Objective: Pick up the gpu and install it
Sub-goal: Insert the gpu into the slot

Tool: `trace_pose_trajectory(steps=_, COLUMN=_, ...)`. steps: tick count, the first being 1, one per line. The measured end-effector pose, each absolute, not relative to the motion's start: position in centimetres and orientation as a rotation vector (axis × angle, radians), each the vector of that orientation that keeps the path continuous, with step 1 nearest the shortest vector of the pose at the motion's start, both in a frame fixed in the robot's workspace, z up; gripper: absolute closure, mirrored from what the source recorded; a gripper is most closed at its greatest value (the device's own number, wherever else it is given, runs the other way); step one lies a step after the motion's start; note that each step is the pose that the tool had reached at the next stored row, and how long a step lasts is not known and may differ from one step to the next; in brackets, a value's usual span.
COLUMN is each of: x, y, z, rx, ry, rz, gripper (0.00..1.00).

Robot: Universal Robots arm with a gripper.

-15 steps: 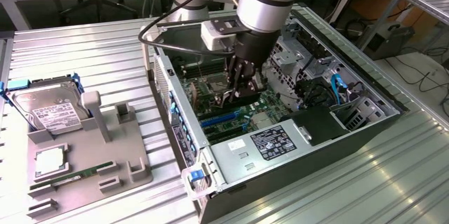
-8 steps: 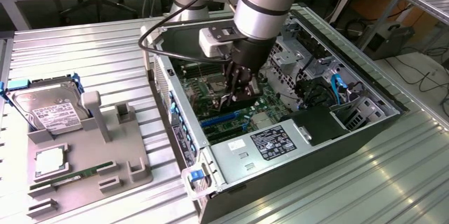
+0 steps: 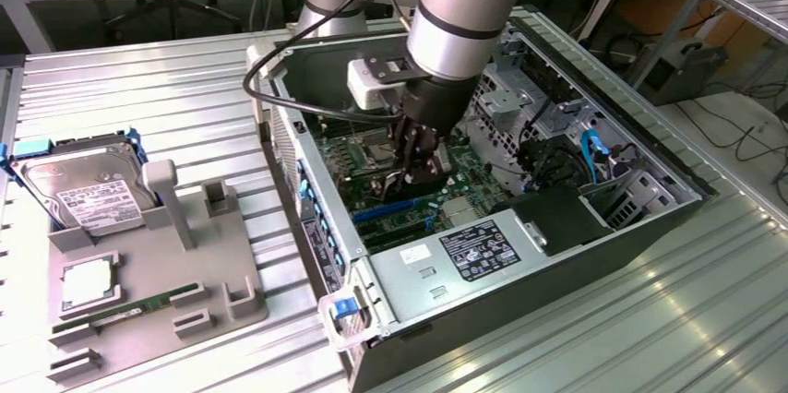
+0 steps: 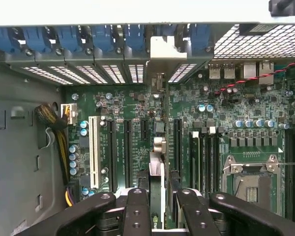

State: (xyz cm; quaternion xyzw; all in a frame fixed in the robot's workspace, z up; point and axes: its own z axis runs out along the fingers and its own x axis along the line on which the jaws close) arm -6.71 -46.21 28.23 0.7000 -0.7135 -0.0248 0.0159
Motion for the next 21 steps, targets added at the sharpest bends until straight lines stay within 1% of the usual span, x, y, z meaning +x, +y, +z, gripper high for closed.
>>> trace_pose_trajectory(steps=21, x=-7.3, y=-45.9, z=26.6, rx=2.178, ry=-2.218, rz=-0.079, gripper=0.74)
